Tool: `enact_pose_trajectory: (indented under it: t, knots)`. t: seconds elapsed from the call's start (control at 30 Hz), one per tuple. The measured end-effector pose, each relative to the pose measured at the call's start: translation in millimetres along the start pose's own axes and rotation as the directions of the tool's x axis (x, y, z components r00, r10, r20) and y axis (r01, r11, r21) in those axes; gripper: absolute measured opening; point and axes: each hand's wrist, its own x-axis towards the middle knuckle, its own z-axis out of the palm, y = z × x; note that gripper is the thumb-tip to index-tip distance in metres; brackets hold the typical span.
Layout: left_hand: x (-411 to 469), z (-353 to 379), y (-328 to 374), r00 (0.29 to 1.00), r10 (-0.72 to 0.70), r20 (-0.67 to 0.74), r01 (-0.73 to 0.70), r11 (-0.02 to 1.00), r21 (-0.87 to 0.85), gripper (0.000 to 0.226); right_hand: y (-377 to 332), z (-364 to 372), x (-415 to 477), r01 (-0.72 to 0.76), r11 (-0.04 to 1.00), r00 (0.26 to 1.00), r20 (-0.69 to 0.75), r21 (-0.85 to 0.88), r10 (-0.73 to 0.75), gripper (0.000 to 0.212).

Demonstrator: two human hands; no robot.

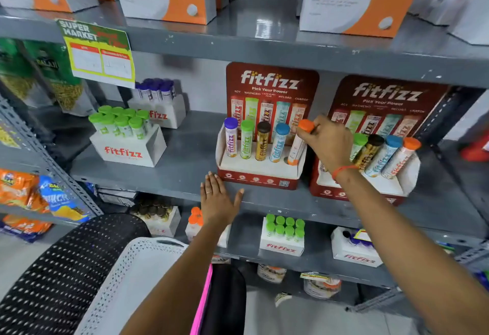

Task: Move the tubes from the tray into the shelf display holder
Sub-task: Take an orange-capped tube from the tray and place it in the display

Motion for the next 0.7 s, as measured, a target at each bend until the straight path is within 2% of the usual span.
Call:
enact_pose_trajectory:
  t: [0.2,0.47,0.7]
  knots:
    - [1,-3,1,0.999,-0.011,0.042,0.01,1.0,0.027,0.092,-9,8,5,-0.013,1.0,0.999,-0.048,0.007,0.014,0.047]
    - [3,1,0,0.999,-0.015,0.036,0.013,0.999,0.045,0.093,-19,18,4,-0.052,0.989,0.994,-0.089,0.142,0.065,0.041]
    - [3,1,0,0.999,-0.012,0.03,0.01,0.998,0.058,0.092,-20,27,0,-0.058,0.981,0.992,-0.098,0.183,0.077,0.042]
